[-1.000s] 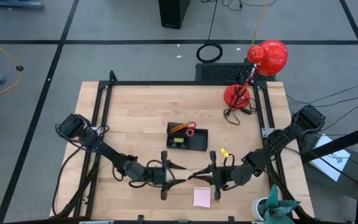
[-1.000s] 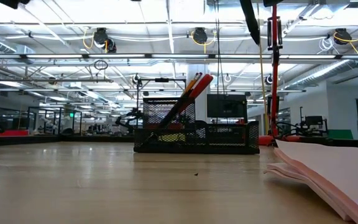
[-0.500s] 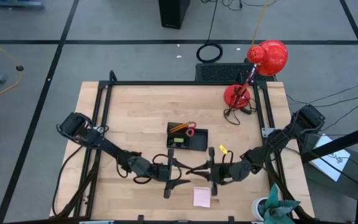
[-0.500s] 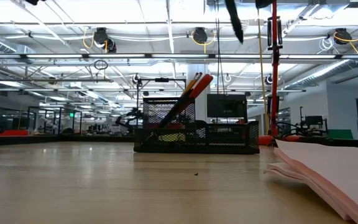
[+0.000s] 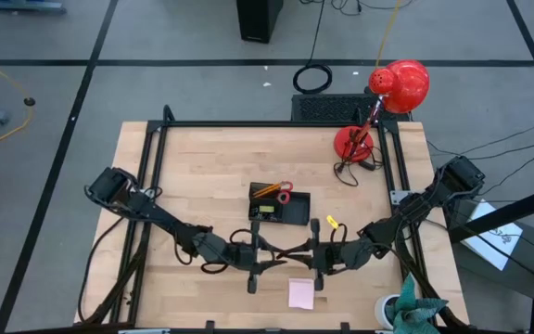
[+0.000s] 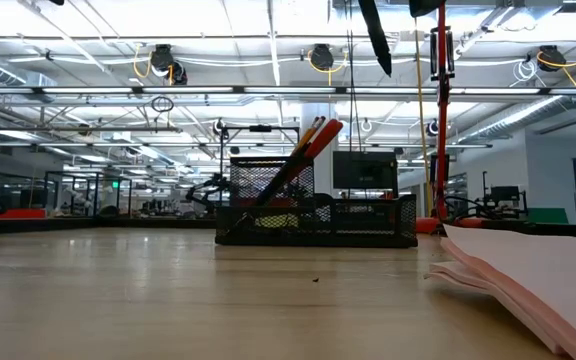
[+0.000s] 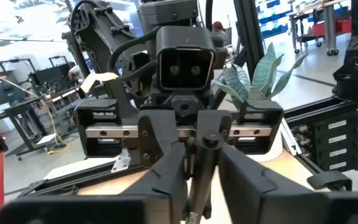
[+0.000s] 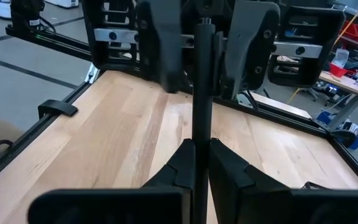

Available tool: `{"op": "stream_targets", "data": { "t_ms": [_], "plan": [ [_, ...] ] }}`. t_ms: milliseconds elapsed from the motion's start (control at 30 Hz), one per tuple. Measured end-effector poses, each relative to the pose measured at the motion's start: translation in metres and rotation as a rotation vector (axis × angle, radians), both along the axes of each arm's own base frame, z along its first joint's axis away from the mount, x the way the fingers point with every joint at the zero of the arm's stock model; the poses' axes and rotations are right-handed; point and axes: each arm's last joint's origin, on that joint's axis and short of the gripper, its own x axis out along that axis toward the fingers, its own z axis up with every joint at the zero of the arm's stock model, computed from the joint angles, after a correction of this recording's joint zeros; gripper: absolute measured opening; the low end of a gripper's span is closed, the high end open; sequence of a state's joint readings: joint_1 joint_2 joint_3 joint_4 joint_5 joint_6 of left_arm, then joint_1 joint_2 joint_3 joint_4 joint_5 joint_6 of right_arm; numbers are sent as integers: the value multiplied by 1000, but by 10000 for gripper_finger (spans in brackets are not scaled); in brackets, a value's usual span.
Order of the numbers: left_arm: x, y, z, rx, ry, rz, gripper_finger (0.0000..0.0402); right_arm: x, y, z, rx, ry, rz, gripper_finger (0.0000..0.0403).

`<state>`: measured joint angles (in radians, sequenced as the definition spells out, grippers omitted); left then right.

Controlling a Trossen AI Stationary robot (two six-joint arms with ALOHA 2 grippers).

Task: Pick and place office supplies into organizer
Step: Put the black pen into the black desk organizer

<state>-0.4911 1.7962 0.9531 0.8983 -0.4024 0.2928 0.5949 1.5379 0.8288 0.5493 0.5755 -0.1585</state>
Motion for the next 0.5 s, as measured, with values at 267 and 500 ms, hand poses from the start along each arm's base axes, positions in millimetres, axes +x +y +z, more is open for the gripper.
{"op": "stream_targets", "data": {
  "t_ms": [267,500],
  "plan": [
    [0,0,-4,42,43,1,24,0,0,-2,-11,12,1,16],
    [0,0,-5,90,44,6,48,-1,0,-2,-13,14,3,25]
  ]
}}
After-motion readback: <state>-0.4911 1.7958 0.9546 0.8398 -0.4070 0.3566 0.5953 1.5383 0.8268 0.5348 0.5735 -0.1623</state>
